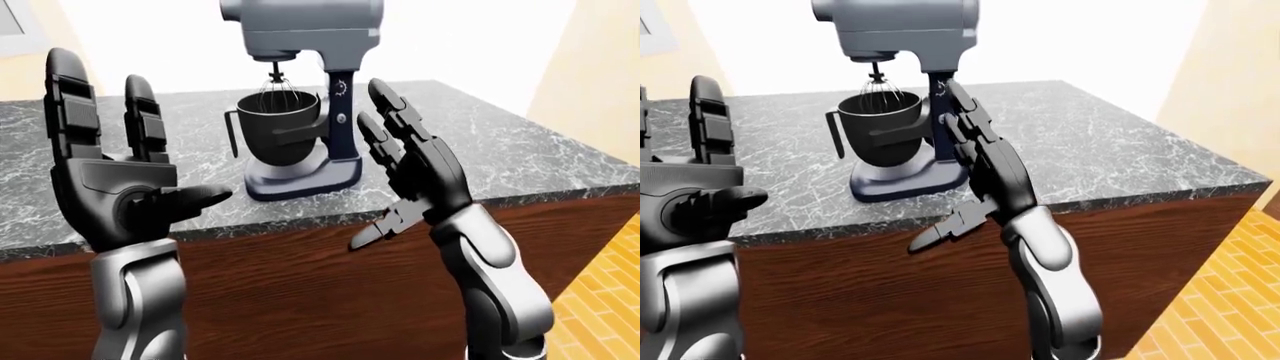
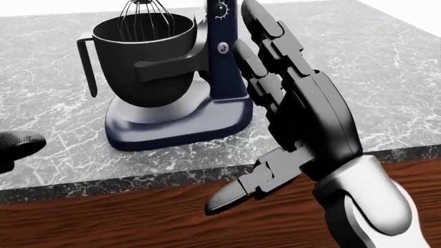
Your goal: Open the stand mixer head.
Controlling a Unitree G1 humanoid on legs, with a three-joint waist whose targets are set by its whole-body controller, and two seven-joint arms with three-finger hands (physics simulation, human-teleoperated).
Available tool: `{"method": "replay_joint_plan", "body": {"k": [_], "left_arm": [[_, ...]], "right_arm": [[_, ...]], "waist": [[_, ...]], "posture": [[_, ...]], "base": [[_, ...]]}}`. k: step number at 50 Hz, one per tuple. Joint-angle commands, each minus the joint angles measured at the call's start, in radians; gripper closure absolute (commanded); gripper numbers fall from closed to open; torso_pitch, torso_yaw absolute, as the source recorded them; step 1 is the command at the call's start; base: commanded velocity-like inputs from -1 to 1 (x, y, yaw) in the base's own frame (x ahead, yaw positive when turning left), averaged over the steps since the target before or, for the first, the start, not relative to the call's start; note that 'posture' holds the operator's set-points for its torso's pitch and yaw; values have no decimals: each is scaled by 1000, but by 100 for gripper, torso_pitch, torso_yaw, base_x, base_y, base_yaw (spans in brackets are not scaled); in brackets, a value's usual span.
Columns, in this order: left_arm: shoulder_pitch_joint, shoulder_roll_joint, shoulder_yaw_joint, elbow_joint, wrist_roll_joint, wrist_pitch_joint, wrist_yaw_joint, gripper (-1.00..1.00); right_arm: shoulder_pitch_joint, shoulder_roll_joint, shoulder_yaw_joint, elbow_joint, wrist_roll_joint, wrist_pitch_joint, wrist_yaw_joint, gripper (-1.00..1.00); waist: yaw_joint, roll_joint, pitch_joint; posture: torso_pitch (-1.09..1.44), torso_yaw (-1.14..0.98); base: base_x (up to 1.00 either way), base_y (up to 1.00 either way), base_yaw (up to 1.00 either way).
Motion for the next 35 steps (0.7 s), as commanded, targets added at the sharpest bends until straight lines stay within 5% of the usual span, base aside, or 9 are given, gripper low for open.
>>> {"method": "replay_joint_plan", "body": {"k": [1, 35], "left_arm": [[-24, 7, 0, -23, 3, -17, -9, -100], [-31, 13, 5, -29, 1, -12, 1, -100]], "right_arm": [[-26, -1, -7, -21, -1, -35, -4, -100], [-138, 14, -9, 188, 21, -95, 13, -100]], "waist": [[-1, 3, -8], [1, 5, 1]], "posture": [[-27, 0], [-27, 0]], "base": [[0, 0, 0], [0, 0, 0]]}}
